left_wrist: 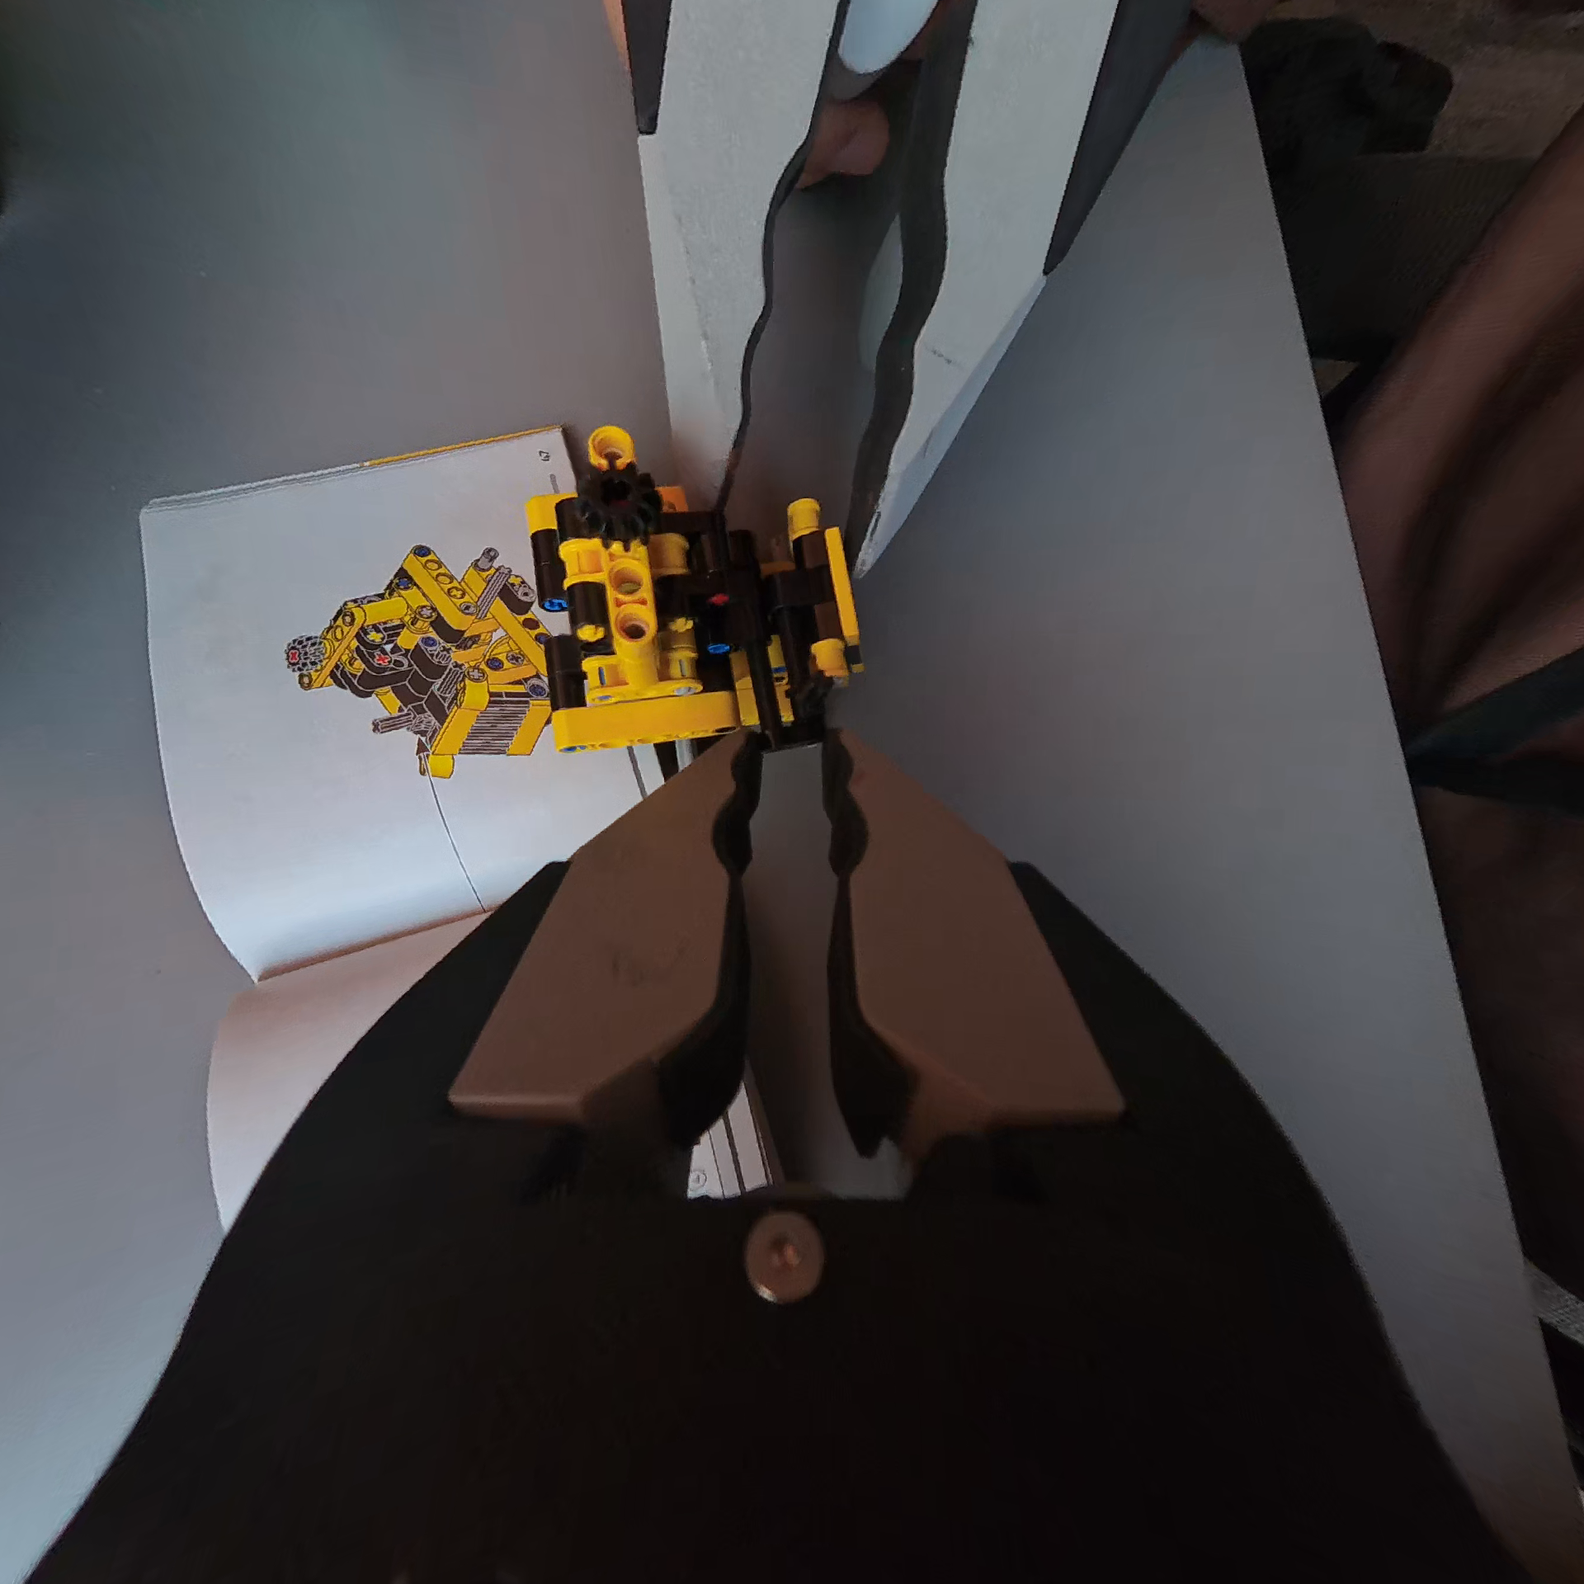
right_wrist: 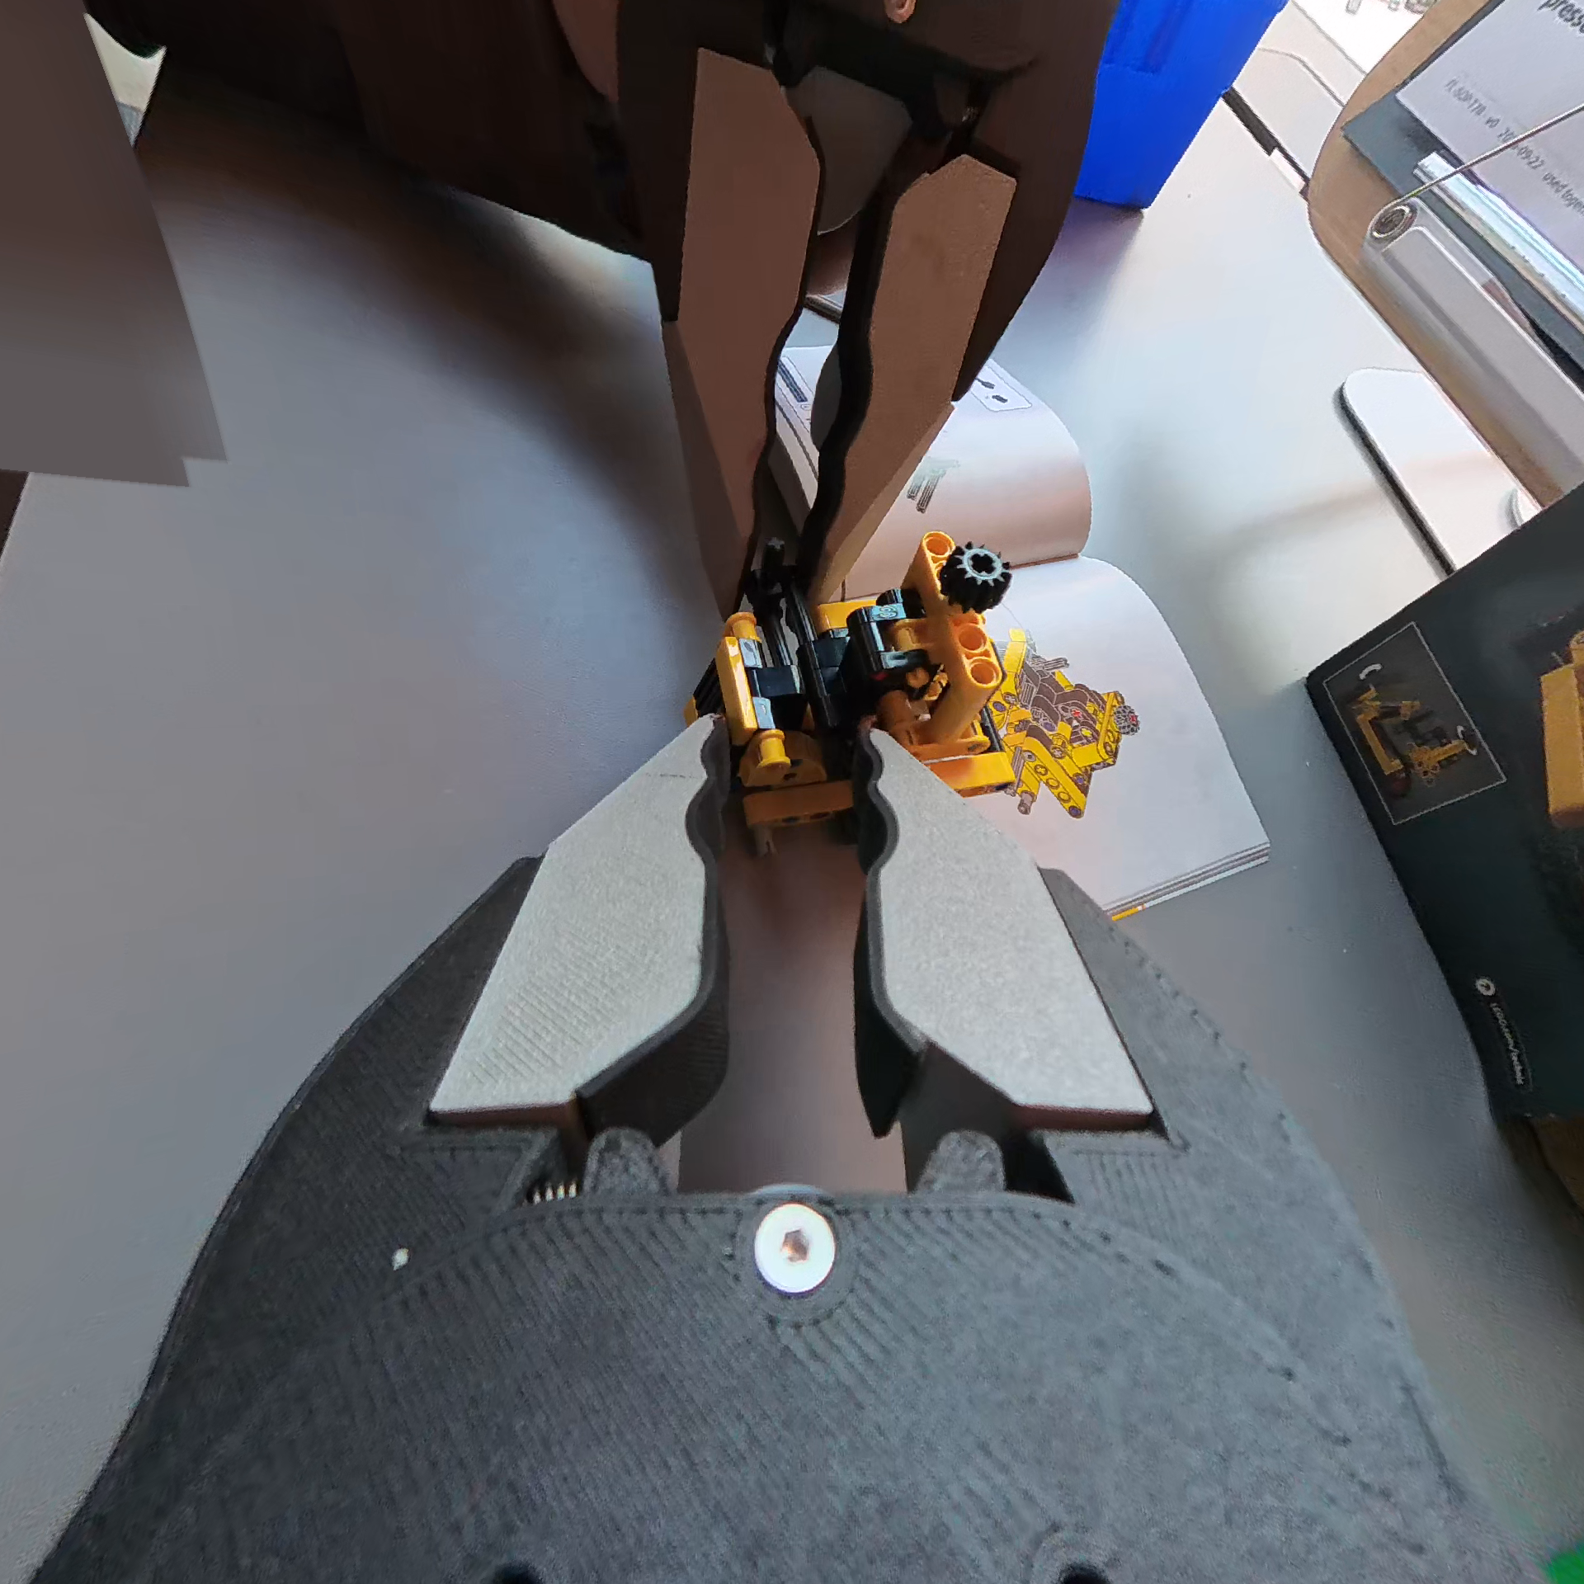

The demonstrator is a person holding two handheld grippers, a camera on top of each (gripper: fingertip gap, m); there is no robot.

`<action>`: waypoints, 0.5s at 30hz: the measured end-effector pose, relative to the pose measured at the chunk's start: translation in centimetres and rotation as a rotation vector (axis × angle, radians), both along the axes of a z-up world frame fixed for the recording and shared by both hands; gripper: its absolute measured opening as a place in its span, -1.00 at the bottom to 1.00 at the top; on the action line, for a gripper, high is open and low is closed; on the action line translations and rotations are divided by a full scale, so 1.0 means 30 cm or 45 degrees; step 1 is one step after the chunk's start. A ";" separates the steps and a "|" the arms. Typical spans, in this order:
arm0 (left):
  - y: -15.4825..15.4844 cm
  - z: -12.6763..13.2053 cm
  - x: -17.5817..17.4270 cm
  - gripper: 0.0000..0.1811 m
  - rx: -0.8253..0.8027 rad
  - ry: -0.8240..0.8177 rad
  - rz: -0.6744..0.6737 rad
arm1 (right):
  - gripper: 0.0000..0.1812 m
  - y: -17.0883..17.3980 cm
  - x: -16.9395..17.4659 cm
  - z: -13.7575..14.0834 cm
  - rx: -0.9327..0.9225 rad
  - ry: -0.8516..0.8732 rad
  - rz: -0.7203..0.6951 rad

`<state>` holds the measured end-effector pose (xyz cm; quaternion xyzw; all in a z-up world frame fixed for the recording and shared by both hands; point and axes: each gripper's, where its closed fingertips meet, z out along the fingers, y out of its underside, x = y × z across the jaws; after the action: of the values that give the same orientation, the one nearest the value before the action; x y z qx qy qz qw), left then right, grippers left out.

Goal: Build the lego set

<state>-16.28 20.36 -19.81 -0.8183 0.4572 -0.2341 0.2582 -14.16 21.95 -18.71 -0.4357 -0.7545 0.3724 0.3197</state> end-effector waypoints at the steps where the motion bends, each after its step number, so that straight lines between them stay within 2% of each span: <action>1: 0.000 0.000 0.000 -0.89 0.000 -0.003 -0.002 | -0.72 0.000 0.000 0.000 0.008 0.000 0.003; 15: -0.002 0.000 0.001 -0.90 -0.010 0.032 -0.038 | -0.72 -0.001 0.000 0.001 -0.014 -0.021 0.016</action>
<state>-16.23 20.30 -19.82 -0.8152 0.4715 -0.2294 0.2458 -14.15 21.93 -18.67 -0.4357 -0.7579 0.3748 0.3087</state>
